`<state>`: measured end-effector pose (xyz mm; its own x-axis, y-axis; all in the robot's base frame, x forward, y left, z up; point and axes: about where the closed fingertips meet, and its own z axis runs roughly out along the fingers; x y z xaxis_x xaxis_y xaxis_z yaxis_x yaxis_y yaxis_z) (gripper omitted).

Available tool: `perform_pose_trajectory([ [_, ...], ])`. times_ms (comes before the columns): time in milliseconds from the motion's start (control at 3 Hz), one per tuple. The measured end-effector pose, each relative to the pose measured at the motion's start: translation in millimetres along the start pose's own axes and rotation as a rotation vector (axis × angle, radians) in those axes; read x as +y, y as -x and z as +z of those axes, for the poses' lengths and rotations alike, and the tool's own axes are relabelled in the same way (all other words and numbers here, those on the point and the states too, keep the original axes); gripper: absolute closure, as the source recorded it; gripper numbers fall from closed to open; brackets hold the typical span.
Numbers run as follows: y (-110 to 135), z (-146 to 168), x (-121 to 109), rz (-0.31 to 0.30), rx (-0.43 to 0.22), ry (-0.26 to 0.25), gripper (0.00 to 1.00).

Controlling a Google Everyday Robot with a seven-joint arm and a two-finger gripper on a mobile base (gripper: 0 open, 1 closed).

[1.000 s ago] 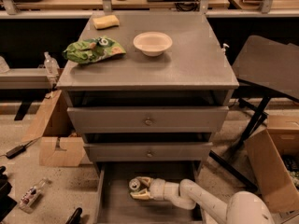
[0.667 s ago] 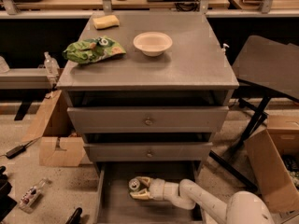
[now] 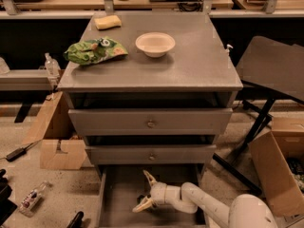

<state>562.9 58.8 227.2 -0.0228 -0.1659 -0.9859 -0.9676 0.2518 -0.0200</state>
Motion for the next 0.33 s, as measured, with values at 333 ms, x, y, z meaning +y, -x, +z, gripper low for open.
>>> perform_pose_trajectory([
  [333, 0.0, 0.0, 0.0, 0.000, 0.000, 0.000, 0.00],
])
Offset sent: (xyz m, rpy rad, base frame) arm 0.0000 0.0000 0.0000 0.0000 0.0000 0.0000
